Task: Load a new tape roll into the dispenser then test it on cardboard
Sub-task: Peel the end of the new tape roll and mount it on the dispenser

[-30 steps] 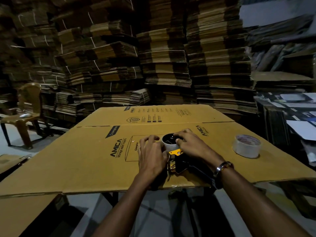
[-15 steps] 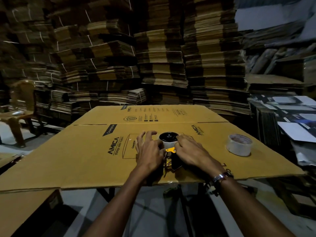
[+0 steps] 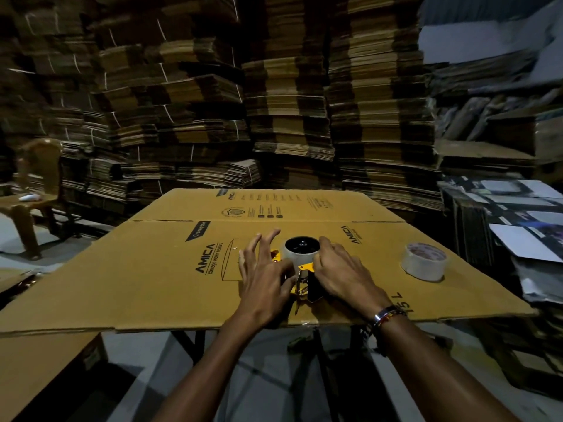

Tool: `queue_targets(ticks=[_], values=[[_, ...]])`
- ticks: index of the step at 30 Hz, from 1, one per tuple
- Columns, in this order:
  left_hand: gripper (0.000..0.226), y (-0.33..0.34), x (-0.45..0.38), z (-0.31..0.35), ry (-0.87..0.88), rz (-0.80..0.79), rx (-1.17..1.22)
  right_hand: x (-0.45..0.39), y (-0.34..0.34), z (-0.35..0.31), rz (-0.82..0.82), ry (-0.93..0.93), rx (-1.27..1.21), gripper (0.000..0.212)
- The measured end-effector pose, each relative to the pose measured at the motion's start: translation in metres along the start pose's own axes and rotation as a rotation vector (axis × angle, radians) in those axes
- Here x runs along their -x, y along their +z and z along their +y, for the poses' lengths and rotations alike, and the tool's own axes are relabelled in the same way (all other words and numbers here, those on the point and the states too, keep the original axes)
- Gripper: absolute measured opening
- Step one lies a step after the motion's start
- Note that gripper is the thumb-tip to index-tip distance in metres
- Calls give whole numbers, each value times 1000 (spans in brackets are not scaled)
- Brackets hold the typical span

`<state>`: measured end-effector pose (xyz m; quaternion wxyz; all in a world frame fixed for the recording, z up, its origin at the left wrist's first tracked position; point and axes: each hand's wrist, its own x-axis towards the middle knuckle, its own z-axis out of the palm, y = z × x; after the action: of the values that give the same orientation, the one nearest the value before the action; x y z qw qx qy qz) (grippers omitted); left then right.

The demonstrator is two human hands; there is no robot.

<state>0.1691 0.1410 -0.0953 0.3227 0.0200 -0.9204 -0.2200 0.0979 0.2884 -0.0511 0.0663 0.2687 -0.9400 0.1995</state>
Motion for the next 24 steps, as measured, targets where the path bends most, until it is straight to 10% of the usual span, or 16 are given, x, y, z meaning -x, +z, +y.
queue_targets(ticks=[24], values=[[7,-58,37,-39,-30,-166,114,-4,3,8,-29,-29,-64,40]])
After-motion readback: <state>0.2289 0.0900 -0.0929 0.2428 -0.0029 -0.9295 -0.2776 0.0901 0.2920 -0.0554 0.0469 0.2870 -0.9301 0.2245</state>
